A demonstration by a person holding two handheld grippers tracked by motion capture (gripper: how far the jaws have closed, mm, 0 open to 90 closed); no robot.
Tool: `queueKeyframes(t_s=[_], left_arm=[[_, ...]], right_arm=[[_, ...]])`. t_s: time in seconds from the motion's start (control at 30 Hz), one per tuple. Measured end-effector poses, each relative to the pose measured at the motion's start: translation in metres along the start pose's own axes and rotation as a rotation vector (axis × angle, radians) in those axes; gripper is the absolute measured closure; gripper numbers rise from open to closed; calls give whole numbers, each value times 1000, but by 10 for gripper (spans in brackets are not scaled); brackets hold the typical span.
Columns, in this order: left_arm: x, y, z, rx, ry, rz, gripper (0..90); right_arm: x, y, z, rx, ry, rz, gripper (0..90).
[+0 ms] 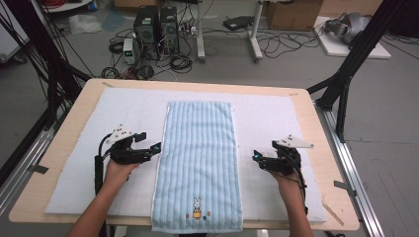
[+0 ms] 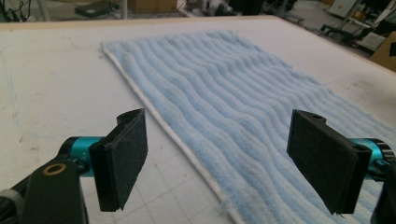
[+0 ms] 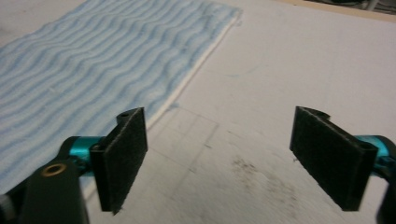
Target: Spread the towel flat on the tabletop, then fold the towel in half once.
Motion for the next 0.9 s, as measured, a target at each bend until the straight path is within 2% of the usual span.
queueKeyframes(t_s=[0.07,0.17,0.37,0.6,0.73,0.9], left_arm=[[0,1,-1,-1,9,7,209],[2,0,1,-1,-6,7,209],[1,0,3,-1,-14,-6,210],[-2,-4,3,-20,1,-30,211],[-3,-6,6,-34,-24,-49,216],[-2,-9,10,-62,-47,-44,216]], right_arm=[[-2,6,1,4,13,11,118],[-1,11,1,1,23,19,116],[0,10,1,-14,25,12,113],[1,11,0,0,23,18,113],[2,10,1,1,11,17,113],[5,10,0,2,12,19,112]])
Point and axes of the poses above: each handheld gripper's, and its own axes: x roughly forward along the jaws, z roughly out of its underside, y roughly to its right, the point moved 6 cm from there along x, roughly forward along the jaws, and after that the axes turned 13 degrees about z, right-handed, at the moved point
